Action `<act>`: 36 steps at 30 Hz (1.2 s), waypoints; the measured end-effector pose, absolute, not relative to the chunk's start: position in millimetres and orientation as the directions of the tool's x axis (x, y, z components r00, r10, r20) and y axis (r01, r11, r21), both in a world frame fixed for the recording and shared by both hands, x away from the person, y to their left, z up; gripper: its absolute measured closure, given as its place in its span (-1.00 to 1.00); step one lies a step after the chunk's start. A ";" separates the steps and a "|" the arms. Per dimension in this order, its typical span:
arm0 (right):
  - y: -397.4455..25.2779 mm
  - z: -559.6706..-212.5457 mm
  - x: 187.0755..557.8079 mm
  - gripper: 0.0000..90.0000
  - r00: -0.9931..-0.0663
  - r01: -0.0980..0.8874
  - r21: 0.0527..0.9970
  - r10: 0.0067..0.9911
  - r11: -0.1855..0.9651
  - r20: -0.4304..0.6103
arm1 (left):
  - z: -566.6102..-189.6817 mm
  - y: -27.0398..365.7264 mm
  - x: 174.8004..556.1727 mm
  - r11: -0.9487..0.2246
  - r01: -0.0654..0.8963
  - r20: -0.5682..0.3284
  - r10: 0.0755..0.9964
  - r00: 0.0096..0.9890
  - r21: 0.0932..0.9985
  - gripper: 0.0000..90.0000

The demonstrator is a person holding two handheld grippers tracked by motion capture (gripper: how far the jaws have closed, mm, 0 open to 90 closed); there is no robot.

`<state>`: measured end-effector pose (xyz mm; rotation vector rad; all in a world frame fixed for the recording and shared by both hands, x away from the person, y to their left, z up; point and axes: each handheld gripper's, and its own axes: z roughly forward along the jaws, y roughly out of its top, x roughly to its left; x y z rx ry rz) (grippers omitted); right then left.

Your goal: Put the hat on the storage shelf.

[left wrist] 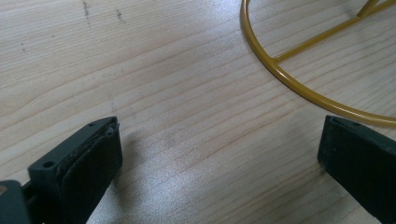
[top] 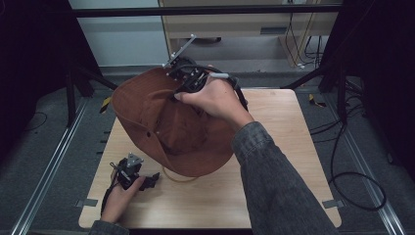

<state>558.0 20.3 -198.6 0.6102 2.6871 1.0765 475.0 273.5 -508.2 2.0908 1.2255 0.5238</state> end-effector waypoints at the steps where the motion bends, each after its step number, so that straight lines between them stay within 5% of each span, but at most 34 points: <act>1: 20.4 -198.9 558.1 0.92 -0.899 0.305 0.692 0.438 0.654 -0.017 | -508.2 273.4 475.1 -0.352 0.616 0.015 0.875 0.483 0.705 -1.00; 36: 24.1 -222.0 552.6 0.81 -0.911 0.303 0.686 0.411 0.661 0.006 | -508.3 273.1 475.5 -0.352 0.612 0.018 0.875 0.483 0.708 -1.00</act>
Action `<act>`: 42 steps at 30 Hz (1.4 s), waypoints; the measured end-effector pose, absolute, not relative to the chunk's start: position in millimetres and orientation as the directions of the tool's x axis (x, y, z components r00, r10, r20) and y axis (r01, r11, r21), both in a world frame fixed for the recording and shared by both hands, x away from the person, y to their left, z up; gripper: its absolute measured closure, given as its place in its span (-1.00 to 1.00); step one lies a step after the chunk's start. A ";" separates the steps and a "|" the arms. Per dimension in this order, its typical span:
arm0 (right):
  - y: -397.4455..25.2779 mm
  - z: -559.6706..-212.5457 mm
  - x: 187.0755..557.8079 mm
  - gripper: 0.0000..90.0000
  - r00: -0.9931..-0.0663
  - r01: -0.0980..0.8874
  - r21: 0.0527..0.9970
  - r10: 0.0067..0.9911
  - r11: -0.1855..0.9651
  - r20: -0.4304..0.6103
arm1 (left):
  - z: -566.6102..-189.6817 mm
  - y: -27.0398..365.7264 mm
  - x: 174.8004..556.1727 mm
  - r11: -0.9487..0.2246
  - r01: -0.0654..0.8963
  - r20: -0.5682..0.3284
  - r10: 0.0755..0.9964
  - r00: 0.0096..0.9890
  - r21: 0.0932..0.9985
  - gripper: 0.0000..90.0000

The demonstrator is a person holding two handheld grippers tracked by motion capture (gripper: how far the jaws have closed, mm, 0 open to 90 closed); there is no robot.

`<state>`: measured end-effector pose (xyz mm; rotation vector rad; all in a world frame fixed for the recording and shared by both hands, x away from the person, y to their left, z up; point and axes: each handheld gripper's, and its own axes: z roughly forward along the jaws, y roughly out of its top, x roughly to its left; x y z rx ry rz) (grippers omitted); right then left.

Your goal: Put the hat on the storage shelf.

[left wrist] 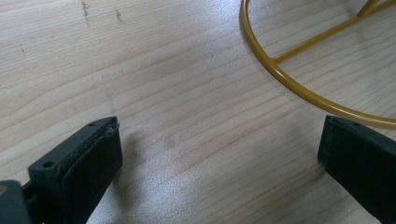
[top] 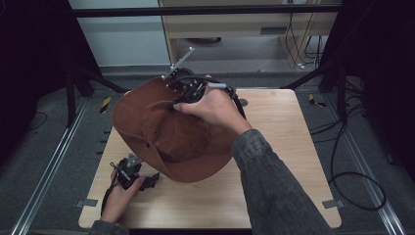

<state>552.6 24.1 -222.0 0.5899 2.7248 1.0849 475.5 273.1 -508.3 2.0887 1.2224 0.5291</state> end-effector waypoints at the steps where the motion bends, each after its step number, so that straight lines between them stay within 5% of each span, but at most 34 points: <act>1: 23.3 -222.7 552.4 0.81 -0.912 0.302 0.686 0.409 0.662 0.007 | -508.3 273.1 475.5 -0.352 0.612 0.018 0.875 0.483 0.708 -1.00; 11: 20.5 -227.8 548.1 0.66 -0.915 0.298 0.692 0.404 0.658 0.009 | -508.3 273.1 475.5 -0.353 0.612 0.018 0.875 0.484 0.708 -1.00; 23: 23.1 -230.6 544.3 0.00 -0.915 0.281 0.695 0.403 0.662 -0.014 | -508.3 273.0 475.8 -0.353 0.612 0.017 0.875 0.484 0.708 -1.00; 42: 8.6 -227.4 535.9 -0.75 -0.899 0.272 0.736 0.437 0.620 -0.036 | -508.2 272.5 476.5 -0.354 0.612 0.018 0.874 0.485 0.707 -1.00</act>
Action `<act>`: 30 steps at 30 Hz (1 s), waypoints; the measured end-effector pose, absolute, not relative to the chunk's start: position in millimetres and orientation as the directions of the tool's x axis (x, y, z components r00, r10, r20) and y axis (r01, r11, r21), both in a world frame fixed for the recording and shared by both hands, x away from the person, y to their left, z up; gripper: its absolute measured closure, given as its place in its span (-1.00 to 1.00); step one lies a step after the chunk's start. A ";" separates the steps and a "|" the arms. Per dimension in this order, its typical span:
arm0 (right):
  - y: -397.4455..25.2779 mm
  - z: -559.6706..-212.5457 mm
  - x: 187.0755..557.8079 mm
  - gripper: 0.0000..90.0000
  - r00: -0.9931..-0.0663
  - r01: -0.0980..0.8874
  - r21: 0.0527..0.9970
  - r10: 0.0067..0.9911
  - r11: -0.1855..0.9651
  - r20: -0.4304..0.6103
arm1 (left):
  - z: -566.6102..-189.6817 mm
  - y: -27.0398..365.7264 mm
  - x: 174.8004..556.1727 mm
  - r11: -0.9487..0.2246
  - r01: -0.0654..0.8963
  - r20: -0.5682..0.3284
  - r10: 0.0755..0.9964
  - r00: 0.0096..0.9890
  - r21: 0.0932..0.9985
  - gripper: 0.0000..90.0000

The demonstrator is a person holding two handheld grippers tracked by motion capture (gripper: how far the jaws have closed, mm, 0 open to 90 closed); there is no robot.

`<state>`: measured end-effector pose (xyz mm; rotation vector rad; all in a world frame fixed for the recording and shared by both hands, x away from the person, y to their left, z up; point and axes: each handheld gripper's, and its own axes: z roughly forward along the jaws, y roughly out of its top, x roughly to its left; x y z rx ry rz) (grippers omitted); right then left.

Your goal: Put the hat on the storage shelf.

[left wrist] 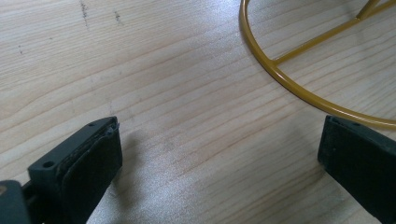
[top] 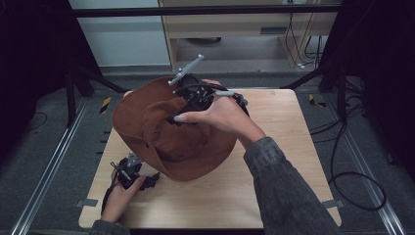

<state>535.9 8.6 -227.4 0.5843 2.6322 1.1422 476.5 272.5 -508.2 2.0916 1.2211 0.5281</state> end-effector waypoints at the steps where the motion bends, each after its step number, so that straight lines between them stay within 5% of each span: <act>1: 5.3 -227.1 535.4 -0.79 -0.894 0.272 0.743 0.446 0.611 -0.039 | -508.2 272.4 476.5 -0.355 0.612 0.018 0.874 0.485 0.707 -1.00; 13: -55.1 -221.8 521.8 -0.88 -0.849 0.251 0.822 0.524 0.512 -0.068 | -508.2 272.4 476.5 -0.354 0.612 0.018 0.875 0.484 0.707 -1.00; 30: -159.8 -251.4 508.4 -0.72 -0.693 0.317 0.870 0.719 0.377 -0.059 | -508.8 271.9 476.3 -0.347 0.611 0.015 0.877 0.480 0.711 -1.00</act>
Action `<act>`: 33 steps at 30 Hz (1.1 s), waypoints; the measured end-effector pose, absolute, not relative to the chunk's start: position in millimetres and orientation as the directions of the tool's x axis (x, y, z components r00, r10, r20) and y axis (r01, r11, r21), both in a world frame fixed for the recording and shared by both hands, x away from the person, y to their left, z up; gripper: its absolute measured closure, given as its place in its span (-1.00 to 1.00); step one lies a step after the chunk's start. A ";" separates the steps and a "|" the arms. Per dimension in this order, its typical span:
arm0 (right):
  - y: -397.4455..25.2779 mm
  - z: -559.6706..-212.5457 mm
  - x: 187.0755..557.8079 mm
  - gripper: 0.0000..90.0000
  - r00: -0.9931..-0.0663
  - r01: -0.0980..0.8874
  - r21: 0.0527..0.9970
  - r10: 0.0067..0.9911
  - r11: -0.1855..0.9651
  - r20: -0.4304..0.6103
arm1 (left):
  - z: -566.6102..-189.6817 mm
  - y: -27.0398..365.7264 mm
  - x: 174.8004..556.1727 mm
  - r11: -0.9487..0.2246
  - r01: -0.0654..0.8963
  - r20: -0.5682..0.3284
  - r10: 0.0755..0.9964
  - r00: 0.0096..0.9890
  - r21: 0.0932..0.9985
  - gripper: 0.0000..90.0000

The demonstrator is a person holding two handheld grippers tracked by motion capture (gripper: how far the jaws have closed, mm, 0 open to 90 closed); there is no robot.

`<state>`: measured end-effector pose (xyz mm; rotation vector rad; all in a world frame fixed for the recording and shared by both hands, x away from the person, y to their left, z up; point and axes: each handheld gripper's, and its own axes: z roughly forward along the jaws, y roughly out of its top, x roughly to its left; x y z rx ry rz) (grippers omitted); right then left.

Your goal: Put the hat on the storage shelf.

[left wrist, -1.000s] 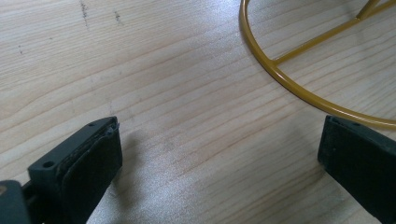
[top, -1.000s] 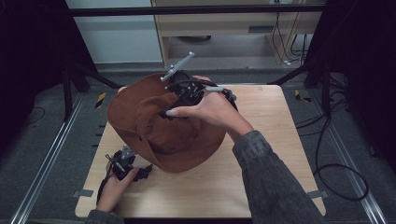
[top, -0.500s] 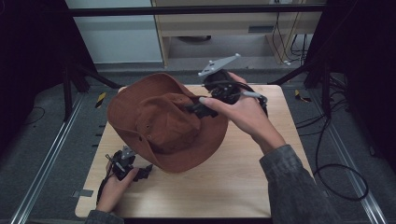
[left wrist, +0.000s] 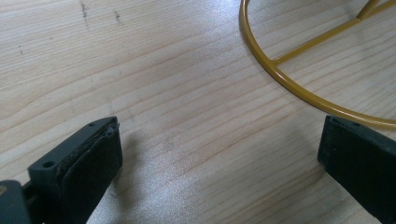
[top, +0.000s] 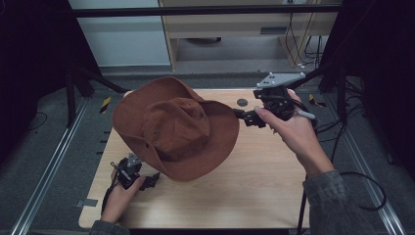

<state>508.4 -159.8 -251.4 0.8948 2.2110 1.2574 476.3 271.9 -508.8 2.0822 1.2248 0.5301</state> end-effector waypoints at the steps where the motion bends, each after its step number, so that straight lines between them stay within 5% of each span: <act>1: -164.3 -254.8 506.2 -0.72 -0.688 0.314 0.874 0.724 0.371 -0.060 | -508.8 271.9 476.3 -0.346 0.611 0.014 0.877 0.480 0.711 -1.00; 33: -230.7 -434.2 493.2 -0.71 -0.556 0.539 0.787 0.829 0.301 0.064 | -508.5 272.1 476.2 -0.351 0.613 0.016 0.876 0.483 0.708 -1.00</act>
